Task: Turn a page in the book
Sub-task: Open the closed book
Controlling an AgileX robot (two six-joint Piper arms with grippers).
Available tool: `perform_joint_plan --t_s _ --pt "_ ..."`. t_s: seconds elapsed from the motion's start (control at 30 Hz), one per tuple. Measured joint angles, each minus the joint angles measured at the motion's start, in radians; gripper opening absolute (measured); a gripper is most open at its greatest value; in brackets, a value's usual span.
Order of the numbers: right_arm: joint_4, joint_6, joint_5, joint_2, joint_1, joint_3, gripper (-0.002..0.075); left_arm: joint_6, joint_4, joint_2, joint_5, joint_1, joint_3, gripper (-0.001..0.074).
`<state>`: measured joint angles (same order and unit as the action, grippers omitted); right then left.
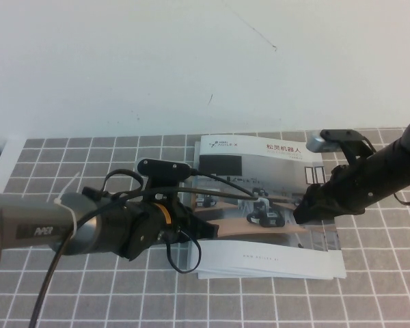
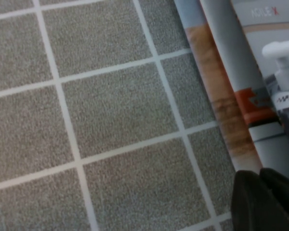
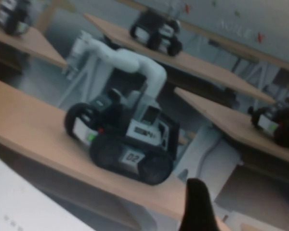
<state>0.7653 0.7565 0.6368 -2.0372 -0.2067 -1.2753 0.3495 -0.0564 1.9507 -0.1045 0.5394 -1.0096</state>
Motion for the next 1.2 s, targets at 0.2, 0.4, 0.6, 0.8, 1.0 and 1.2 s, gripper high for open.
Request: perform_joint_plan --t_s 0.2,0.4,0.6,0.8,1.0,1.2 --pt "0.000 -0.017 -0.004 -0.012 0.000 -0.002 0.0442 0.000 0.000 0.000 0.006 0.000 -0.002 -0.0004" --pt "0.000 -0.032 -0.012 -0.012 0.000 -0.007 0.0442 0.000 0.000 -0.013 0.013 -0.004 -0.003 -0.0004" --pt "-0.002 -0.038 0.060 -0.016 0.002 -0.066 0.0442 0.002 0.002 -0.079 0.092 -0.050 -0.045 -0.0004" --pt "-0.004 -0.040 0.084 -0.016 0.002 -0.110 0.0442 0.018 0.044 -0.102 0.198 -0.066 -0.124 -0.0004" --pt "-0.025 -0.040 0.058 -0.018 0.010 -0.111 0.0442 0.004 0.137 -0.102 0.235 -0.047 -0.163 -0.0004" --pt "-0.029 -0.040 0.030 -0.024 0.037 -0.111 0.0442 -0.034 0.263 -0.102 0.261 -0.041 -0.177 -0.0004"
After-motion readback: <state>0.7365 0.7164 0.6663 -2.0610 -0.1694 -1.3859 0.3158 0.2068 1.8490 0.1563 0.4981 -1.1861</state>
